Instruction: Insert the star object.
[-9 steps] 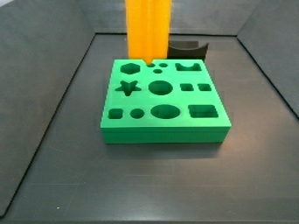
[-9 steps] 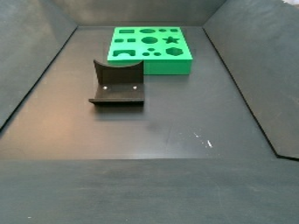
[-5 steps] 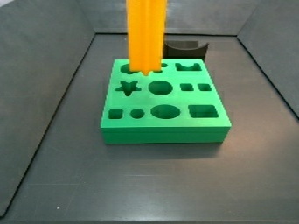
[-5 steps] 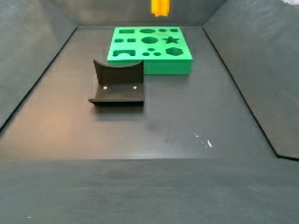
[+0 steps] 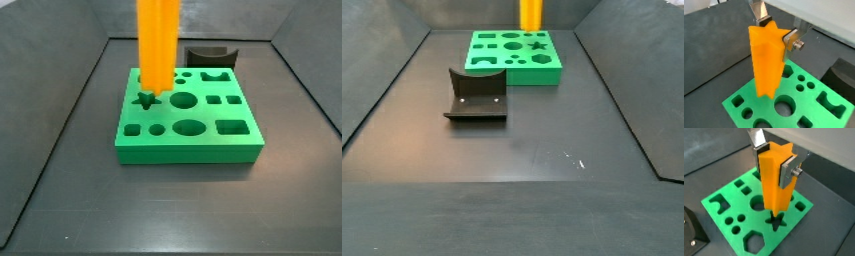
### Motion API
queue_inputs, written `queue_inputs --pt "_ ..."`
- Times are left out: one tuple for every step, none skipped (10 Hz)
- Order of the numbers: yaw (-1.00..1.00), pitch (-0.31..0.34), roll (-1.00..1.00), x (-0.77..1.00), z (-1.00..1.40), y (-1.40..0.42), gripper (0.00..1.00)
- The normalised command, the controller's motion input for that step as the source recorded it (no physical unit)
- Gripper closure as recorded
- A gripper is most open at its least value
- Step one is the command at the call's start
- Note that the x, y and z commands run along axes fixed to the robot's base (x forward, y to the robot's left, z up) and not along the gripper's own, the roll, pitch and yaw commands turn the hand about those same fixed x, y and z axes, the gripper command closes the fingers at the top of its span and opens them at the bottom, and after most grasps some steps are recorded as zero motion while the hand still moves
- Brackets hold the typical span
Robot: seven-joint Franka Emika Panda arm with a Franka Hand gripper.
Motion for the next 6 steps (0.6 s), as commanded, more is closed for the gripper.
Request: queue_inputs --pt "0.00 0.000 0.16 -0.16 -0.49 0.11 1.00" --pt "0.00 0.000 0.15 -0.13 -0.46 0.09 1.00" --pt "0.00 0.000 0.16 -0.09 -0.41 0.04 1.00" --pt "0.00 0.023 0.14 0.00 -0.35 0.01 1.00" --pt "0.00 0.050 0.14 0.00 -0.30 0.00 1.00" --pt "0.00 0.030 0.17 -0.04 -0.31 0.00 1.00"
